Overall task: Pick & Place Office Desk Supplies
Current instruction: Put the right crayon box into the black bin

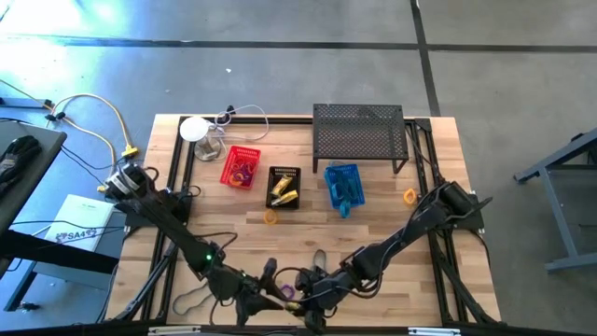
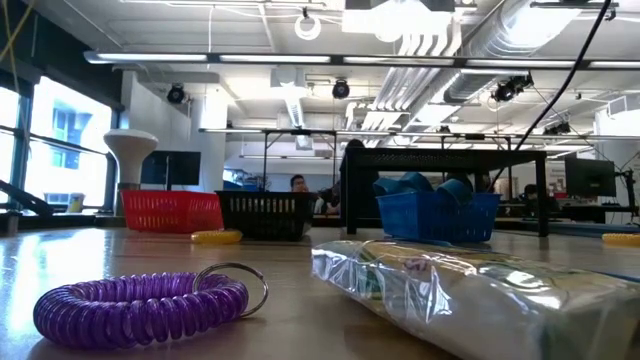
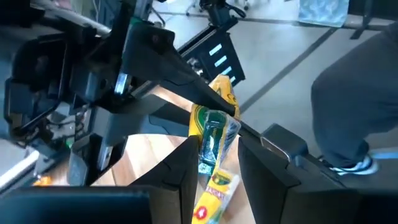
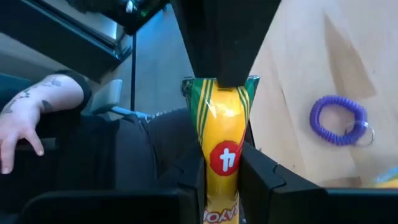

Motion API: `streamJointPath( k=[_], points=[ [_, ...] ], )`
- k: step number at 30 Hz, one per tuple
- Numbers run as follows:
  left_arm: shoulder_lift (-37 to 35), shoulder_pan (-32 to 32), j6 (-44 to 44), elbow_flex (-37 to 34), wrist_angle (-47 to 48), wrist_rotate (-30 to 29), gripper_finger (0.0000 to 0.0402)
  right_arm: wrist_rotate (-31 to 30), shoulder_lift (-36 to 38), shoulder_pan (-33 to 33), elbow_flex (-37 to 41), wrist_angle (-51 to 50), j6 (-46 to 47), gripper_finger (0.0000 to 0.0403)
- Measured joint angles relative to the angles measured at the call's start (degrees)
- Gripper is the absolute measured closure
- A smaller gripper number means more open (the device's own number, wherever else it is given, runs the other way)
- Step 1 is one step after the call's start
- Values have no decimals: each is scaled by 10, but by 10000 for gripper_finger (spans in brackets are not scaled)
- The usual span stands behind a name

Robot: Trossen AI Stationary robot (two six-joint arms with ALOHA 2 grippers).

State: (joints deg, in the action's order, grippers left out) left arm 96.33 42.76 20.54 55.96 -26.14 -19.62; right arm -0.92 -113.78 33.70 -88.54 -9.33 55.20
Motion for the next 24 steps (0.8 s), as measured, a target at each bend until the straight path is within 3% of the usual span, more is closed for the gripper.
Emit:
streamJointPath(
  k=[9,19,24],
  points=[
    [51,4,111,0,-106,0,293,14,0,1,0,-1,-1,344],
    [52,-20,129,0,-106,49,294,34,0,-10,0,-6,-1,344],
    [52,-23,137,0,-103,59,318,34,0,-11,0,-7,-2,339]
  ],
)
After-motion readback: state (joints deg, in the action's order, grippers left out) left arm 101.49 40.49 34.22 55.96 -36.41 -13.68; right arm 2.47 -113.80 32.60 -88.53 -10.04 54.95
